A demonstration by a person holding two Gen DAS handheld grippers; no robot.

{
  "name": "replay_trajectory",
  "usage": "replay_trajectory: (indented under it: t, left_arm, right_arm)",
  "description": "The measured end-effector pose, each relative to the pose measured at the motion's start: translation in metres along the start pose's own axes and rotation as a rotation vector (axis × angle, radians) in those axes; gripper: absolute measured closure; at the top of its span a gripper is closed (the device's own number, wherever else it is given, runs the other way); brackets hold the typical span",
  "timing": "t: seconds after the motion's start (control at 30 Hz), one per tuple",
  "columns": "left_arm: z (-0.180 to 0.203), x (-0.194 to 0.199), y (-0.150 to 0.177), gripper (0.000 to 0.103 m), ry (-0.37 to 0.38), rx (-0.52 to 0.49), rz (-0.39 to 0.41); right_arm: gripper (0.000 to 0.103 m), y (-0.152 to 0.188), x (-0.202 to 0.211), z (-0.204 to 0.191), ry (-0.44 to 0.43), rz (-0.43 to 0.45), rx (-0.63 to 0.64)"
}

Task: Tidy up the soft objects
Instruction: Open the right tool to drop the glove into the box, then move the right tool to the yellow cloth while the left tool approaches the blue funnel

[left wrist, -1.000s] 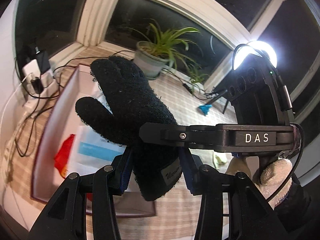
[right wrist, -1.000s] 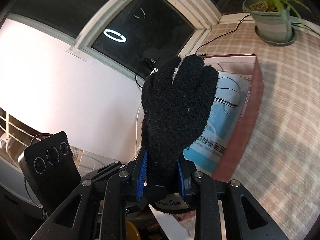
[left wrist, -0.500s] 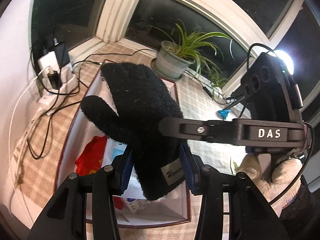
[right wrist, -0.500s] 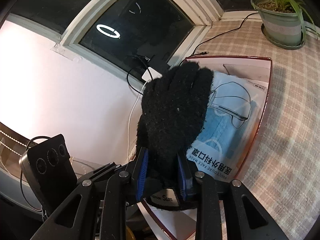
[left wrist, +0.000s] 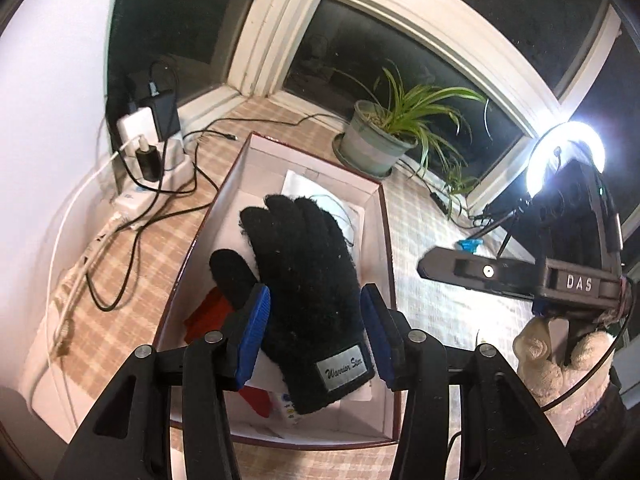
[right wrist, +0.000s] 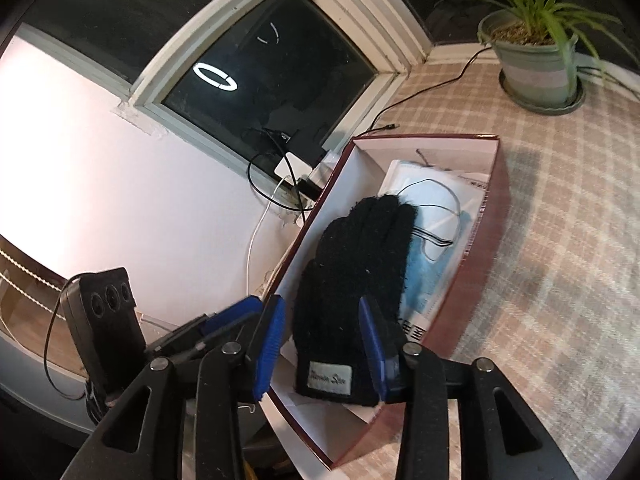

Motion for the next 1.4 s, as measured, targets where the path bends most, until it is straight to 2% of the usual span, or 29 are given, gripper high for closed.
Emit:
replay_trajectory:
  t: [0.23,0.37,0.67,1.03,1.17,1.4]
  left_arm:
    - [0.019,0.010,0.003,0.057,0.009,-0.017,0.025]
    - [0.041,0.011,0.006,0.052,0.034,-0.036,0.028]
    - [0.102,-0.007,0.017,0.052,0.107,-0.102,-0.012]
    - [0.189,-0.064,0.032,0.048,0.191,-0.170,-0.103]
    - [0.228,-0.095,0.031,0.048,0.204,-0.211,-0.122]
    - [0.283,-0.153,0.027,0.044,0.222,-0.254,-0.178]
  right_arm:
    - [0.059,0.013,0.033,0.014,0.048,0.047,0.021]
    - [0.056,0.024,0.058,0.031,0.077,0.078,0.014]
    - [0.051,0.070,0.137,0.092,0.222,0.149,0.016]
    - [0.050,0.124,0.226,0.172,0.462,0.220,-0.029]
    - [0.041,0.139,0.248,0.194,0.513,0.264,-0.036]
    - [0.035,0.149,0.241,0.217,0.580,0.241,-0.009]
Point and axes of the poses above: each gripper's, at about its wrist camera, not at the fingertips, and x roughly against the way its jaws point, z to its right, y to its underside, the point moved 1 cm from there along -x, roughly the way its jaws point, and after that the axes turned 4 degrees about z, right-handed, at the moved point
